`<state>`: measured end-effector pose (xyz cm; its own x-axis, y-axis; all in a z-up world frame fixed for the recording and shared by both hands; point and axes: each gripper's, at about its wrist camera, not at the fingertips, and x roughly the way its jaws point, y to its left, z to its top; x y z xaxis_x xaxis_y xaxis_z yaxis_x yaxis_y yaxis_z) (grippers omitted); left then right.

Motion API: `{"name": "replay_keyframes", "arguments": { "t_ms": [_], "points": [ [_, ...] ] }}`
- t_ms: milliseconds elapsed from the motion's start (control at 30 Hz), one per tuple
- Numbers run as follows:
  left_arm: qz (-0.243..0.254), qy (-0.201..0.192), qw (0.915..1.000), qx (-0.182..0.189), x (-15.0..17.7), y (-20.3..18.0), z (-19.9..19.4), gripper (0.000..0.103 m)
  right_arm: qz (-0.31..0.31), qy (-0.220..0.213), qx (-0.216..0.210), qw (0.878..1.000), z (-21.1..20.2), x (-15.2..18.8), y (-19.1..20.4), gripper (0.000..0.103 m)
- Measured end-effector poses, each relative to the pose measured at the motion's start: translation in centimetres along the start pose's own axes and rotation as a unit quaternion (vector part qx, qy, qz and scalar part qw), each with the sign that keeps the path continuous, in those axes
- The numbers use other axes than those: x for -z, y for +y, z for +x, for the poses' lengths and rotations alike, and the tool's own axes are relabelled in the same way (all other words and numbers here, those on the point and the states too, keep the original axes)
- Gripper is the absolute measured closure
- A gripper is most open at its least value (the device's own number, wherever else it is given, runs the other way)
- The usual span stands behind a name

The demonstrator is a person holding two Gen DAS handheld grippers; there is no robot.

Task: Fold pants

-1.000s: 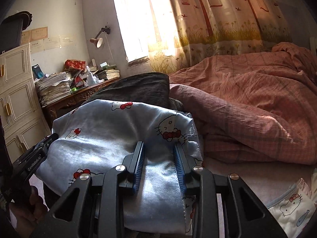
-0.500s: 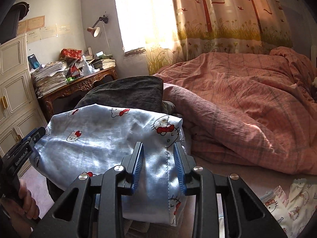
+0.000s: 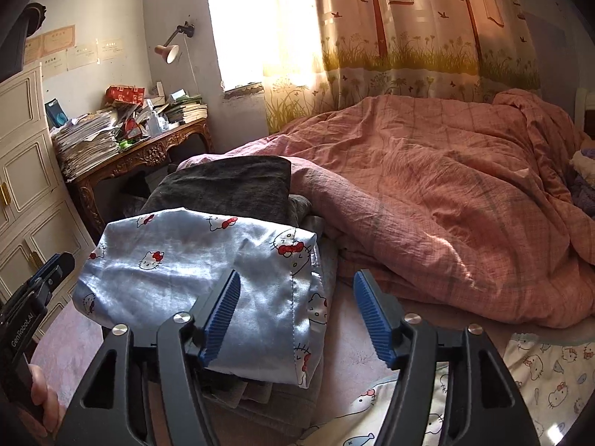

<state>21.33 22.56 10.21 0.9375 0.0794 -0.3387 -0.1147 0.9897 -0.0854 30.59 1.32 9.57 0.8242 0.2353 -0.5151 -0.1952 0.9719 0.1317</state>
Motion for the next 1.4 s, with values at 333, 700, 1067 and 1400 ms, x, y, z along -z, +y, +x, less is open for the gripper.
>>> {"name": "replay_keyframes", "arguments": {
  "t_ms": [333, 700, 1067, 1400],
  "points": [
    [0.019, -0.065, 0.9961, -0.057, 1.5, -2.1, -1.3, 0.071, -0.019, 0.027, -0.01, 0.999, 0.9, 1.2, 2.0, 0.032],
    [0.072, -0.092, 0.9931, 0.012, 5.2, -7.2, -11.1, 0.067, -0.064, -0.067, 0.071, 0.993, -12.5, 4.2, -1.7, 0.032],
    [0.099, -0.117, 0.9859, 0.067, 7.2, -13.6, -21.0, 0.058, -0.057, -0.164, 0.139, 0.975, -26.6, 9.2, -12.0, 0.032],
    [0.077, -0.125, 0.9864, 0.073, 8.0, -15.0, -26.1, 0.048, -0.022, -0.186, 0.174, 0.967, -36.5, 12.0, -18.9, 0.032]
  ]
}}
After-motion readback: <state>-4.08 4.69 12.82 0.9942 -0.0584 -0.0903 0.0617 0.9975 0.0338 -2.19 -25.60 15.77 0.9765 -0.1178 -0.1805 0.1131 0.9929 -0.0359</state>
